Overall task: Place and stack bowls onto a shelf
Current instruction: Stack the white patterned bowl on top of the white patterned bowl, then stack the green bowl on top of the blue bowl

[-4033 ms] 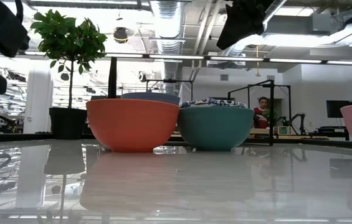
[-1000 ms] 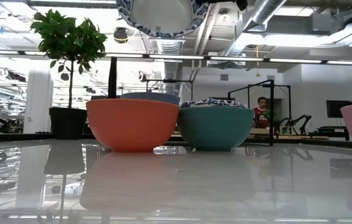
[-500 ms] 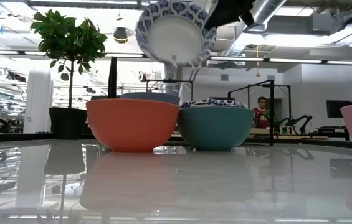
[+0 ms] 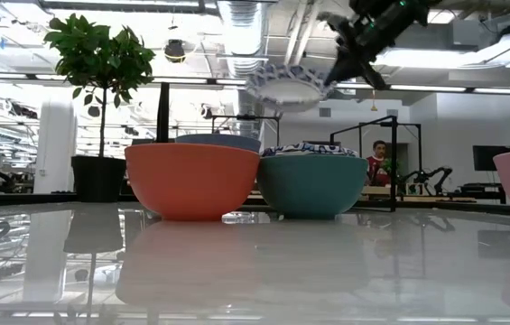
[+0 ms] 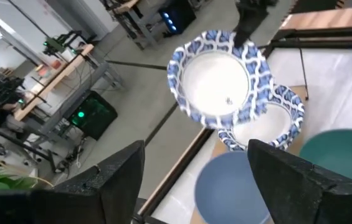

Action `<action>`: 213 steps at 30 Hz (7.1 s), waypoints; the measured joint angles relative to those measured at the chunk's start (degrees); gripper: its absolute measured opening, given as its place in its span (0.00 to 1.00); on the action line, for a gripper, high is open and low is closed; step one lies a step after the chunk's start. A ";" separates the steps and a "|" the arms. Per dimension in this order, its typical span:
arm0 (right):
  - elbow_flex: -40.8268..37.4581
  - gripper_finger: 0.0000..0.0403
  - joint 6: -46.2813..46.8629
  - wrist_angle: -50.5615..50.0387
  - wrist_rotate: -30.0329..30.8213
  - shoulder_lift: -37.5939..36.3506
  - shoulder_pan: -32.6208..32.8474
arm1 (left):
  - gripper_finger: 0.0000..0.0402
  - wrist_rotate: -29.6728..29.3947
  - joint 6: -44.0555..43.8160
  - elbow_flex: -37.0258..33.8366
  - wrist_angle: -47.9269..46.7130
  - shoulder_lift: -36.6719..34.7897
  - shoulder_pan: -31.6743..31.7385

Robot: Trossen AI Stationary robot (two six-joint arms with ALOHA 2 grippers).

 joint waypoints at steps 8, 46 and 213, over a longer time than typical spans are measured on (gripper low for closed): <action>-0.02 0.05 -2.60 -9.36 -2.38 0.45 -5.35 | 0.68 1.03 -0.47 0.00 -0.91 0.02 0.00; -0.02 0.12 -6.36 -10.46 -6.99 12.74 -6.27 | 0.68 4.22 -2.44 -0.02 -1.66 0.00 -0.48; -1.64 0.06 -42.35 25.38 26.56 14.31 38.48 | 0.26 51.06 -11.60 -61.18 59.72 -6.03 -13.70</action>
